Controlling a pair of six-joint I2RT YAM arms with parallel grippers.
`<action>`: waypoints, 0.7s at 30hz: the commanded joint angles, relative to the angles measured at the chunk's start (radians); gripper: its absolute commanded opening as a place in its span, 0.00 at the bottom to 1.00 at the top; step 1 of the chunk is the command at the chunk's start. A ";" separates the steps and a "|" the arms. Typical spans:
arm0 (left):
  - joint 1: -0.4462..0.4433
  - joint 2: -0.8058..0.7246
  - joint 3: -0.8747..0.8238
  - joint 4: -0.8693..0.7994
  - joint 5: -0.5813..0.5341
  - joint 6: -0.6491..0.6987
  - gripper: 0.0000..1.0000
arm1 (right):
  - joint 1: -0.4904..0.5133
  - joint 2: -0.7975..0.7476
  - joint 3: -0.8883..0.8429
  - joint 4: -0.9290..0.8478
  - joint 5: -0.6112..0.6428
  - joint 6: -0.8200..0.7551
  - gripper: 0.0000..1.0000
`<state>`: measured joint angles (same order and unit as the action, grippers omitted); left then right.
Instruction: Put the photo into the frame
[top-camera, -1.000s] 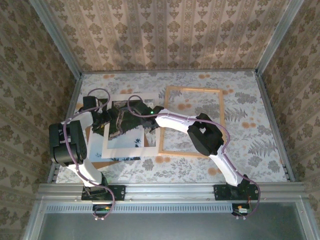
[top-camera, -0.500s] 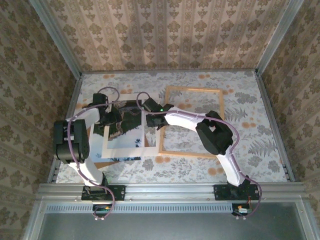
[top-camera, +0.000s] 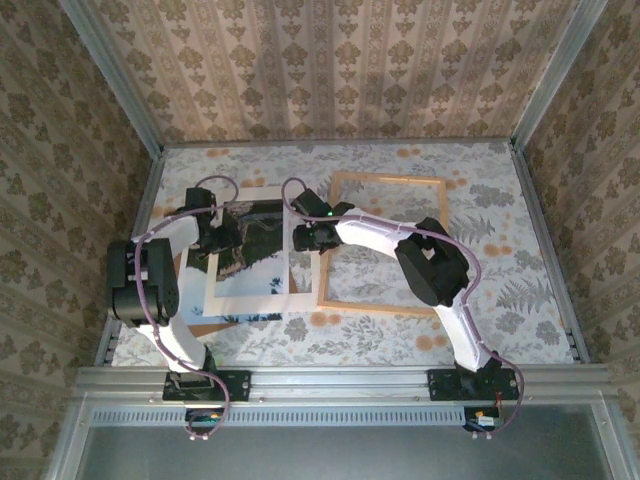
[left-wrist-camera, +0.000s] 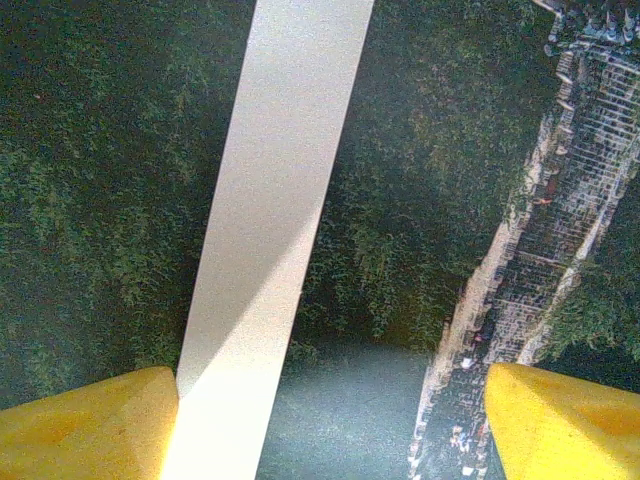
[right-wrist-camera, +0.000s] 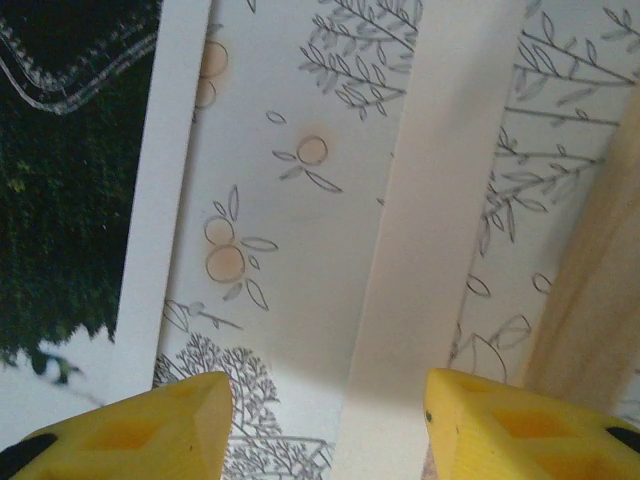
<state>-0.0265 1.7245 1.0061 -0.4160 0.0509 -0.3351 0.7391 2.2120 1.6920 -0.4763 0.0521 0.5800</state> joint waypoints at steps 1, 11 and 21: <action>0.000 0.002 0.015 -0.006 -0.019 0.013 0.82 | -0.010 0.040 0.059 -0.147 0.057 0.023 0.55; 0.002 -0.046 0.023 0.025 -0.074 -0.003 0.83 | -0.022 0.049 0.104 -0.257 0.167 0.006 0.56; -0.044 0.053 0.072 -0.087 -0.078 0.037 0.76 | 0.009 0.136 0.161 -0.257 0.126 0.026 0.55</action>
<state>-0.0479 1.7302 1.0523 -0.4278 0.0013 -0.3317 0.7368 2.3058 1.8381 -0.6891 0.1864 0.5827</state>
